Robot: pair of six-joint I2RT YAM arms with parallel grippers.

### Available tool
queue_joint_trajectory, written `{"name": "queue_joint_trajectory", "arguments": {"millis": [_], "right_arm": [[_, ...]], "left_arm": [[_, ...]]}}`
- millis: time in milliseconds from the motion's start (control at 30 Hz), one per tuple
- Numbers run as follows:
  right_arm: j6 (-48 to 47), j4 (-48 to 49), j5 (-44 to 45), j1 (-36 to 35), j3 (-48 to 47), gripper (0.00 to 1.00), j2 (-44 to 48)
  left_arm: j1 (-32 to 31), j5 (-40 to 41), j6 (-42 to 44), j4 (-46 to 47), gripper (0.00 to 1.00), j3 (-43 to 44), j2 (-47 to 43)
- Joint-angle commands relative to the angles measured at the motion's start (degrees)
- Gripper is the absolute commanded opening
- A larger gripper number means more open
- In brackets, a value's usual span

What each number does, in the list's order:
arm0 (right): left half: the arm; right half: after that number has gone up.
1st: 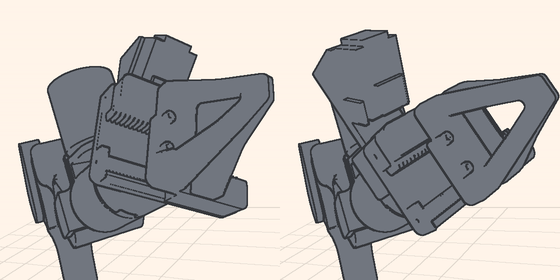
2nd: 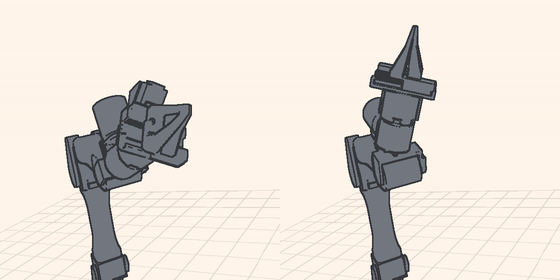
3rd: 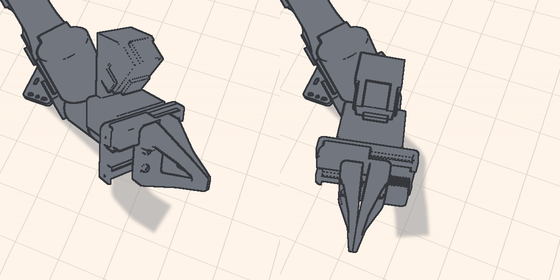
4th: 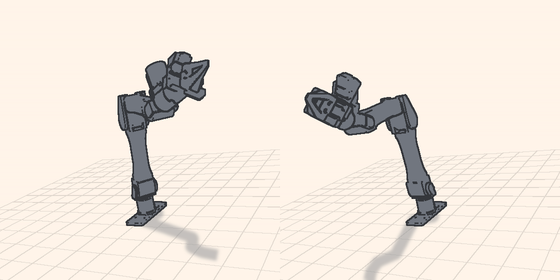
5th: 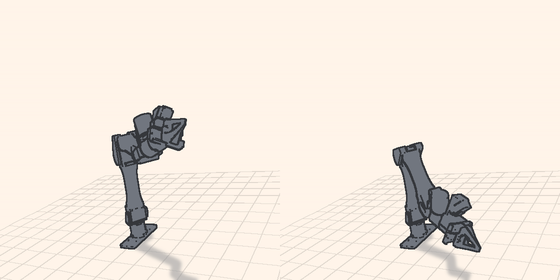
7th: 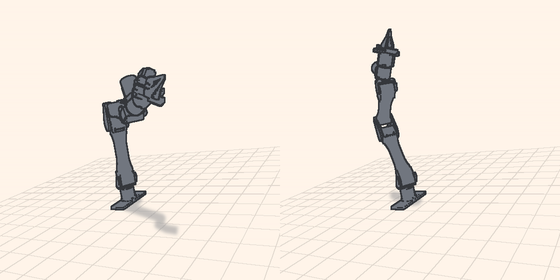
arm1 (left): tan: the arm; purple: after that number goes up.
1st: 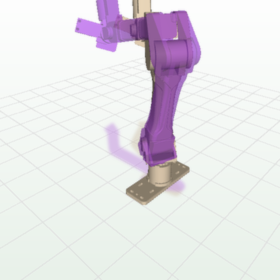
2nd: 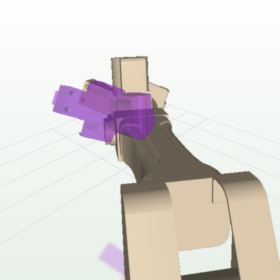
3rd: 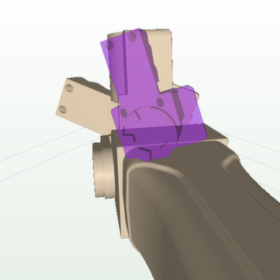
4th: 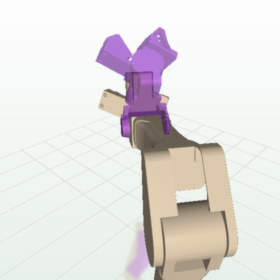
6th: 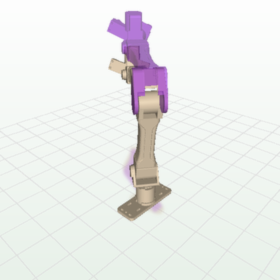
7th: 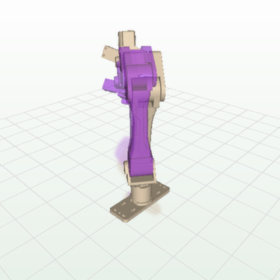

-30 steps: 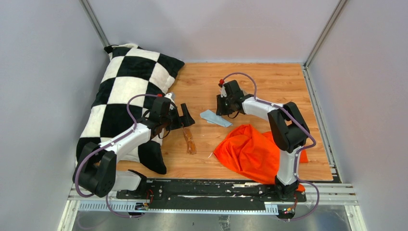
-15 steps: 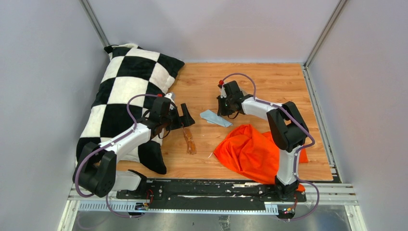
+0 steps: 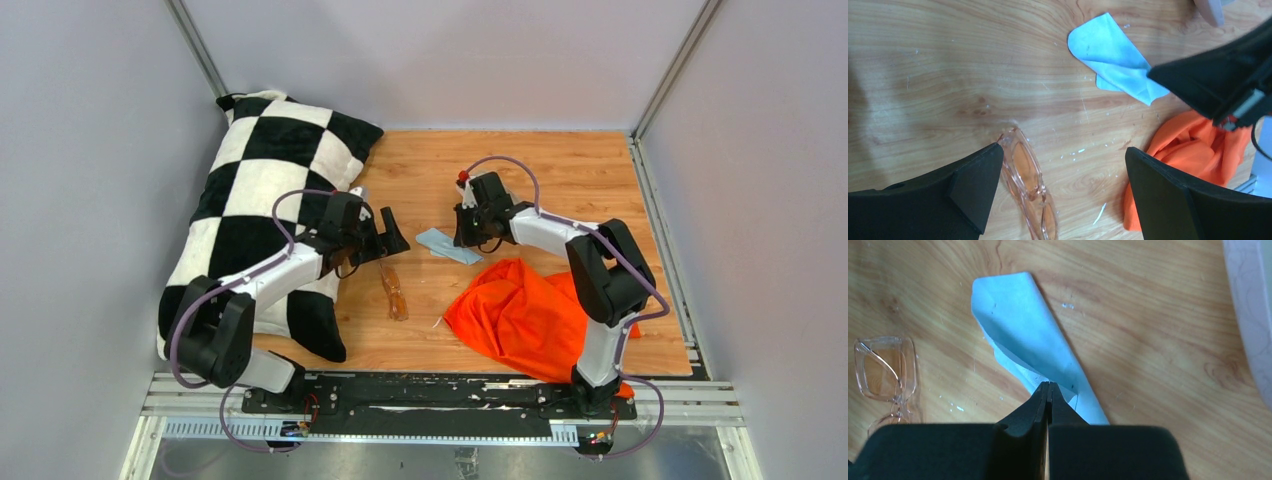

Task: Organize the sunglasses
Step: Fold the glasses cleaning cloth at the center of the board.

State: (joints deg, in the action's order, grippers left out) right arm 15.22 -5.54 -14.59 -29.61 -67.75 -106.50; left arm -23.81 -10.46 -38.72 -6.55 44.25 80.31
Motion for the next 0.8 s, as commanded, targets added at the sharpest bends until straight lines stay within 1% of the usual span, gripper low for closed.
{"name": "queue_joint_trajectory", "arguments": {"millis": [0, 100, 267, 500, 667, 767], "right_arm": [[-0.6, -0.4, -2.1, -1.1, 3.4, 0.0, 3.4], [-0.7, -0.1, -2.8, -1.2, 4.6, 0.0, 4.1], [-0.7, 0.3, -3.0, -1.2, 5.1, 0.0, 4.2], [-0.7, 0.4, -3.3, -1.2, 4.9, 0.0, 4.2], [-0.8, 0.2, -3.2, -1.2, 4.8, 0.0, 4.3], [-0.9, -0.6, -2.8, -1.2, 4.2, 0.0, 3.9]], "left_arm": [[-0.4, 2.2, -3.3, -1.5, 1.0, 3.1, 3.9], [-0.4, 1.7, -5.5, 0.0, 1.0, 3.9, 6.5], [-1.2, 1.7, -7.5, 0.1, 0.92, 7.4, 11.8], [-1.5, 2.0, -14.7, 1.2, 0.92, 11.8, 18.8], [-1.5, 1.9, -18.0, 1.8, 0.9, 14.7, 22.7], [-1.5, 4.3, -19.8, -0.2, 0.85, 16.2, 24.2]]}}
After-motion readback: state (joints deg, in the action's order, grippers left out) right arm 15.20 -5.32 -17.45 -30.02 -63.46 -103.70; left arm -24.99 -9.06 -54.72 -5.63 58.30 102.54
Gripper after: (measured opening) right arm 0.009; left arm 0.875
